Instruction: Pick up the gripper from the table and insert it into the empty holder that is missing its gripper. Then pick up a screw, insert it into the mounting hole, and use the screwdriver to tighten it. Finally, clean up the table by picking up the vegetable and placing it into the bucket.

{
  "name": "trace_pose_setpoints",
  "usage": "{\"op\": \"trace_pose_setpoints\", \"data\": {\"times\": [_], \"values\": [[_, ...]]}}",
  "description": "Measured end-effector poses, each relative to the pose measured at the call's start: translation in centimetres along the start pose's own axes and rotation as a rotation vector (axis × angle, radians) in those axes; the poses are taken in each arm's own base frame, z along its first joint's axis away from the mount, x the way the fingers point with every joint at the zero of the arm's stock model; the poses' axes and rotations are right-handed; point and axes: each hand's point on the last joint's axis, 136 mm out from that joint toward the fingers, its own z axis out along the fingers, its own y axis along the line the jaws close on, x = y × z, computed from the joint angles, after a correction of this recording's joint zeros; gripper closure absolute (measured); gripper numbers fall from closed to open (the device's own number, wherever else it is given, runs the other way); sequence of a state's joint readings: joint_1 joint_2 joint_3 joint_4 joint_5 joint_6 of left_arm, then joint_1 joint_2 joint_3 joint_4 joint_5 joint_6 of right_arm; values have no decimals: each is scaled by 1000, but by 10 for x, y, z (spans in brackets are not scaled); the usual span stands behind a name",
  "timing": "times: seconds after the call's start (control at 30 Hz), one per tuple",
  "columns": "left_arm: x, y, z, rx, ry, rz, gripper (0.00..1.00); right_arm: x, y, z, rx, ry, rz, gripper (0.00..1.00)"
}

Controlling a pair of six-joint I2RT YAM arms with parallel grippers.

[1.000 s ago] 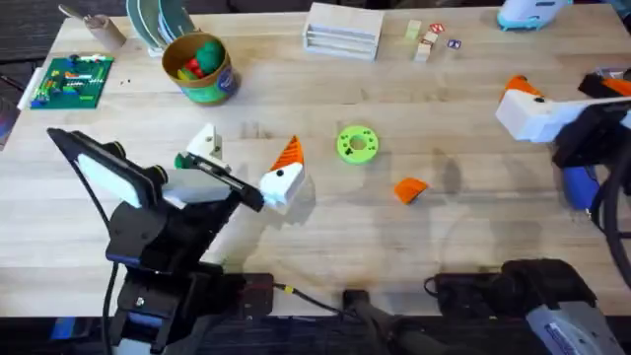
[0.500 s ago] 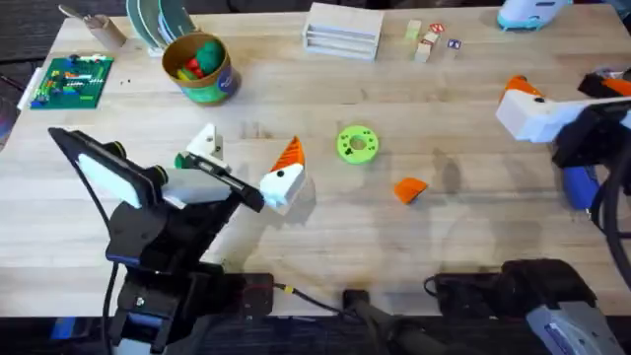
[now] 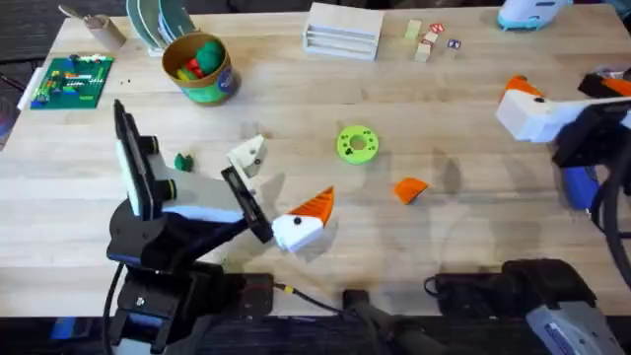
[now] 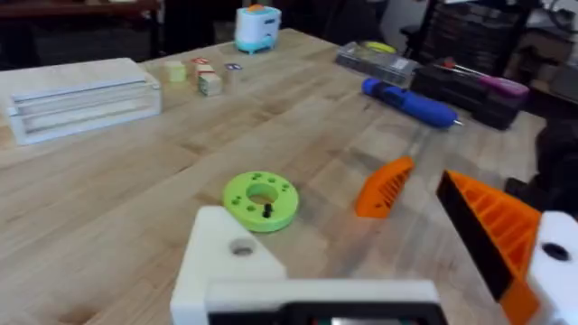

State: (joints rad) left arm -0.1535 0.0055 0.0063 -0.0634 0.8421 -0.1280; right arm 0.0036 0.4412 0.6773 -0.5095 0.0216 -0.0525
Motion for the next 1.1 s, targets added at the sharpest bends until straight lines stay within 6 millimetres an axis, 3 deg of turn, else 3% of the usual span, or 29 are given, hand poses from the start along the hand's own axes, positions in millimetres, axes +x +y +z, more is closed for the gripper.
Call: {"op": "trace_pose_setpoints", "data": {"times": [0.37,0.57,0.87,0.9,1.1], "values": [[3,-22,-1,126,16,23,8,7,4,0,-20,31,13,13],[3,-23,-2,133,16,38,8,57,40,-6,-216,242,-4,10],[3,-23,-2,133,15,43,8,105,93,-19,-474,502,-92,10],[3,-23,-2,133,15,43,8,118,106,-17,-528,582,-129,10],[3,-23,-2,133,15,43,8,143,119,-9,-566,730,-169,10]]}}
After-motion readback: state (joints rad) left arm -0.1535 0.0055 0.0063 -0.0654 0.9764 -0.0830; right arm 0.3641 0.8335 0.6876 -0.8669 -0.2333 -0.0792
